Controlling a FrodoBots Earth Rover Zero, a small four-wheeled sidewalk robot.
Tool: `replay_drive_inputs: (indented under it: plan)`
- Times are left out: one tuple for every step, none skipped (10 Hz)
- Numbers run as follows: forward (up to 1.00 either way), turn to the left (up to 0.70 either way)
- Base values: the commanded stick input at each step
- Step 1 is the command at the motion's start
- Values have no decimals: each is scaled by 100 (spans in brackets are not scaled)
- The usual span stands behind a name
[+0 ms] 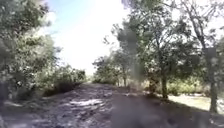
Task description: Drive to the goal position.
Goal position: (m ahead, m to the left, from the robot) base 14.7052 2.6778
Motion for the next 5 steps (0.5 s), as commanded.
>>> replay_drive_inputs:
  plan:
    - [70,14]
    - [70,14]
    - [70,14]
    - [70,14]
    - [70,12]
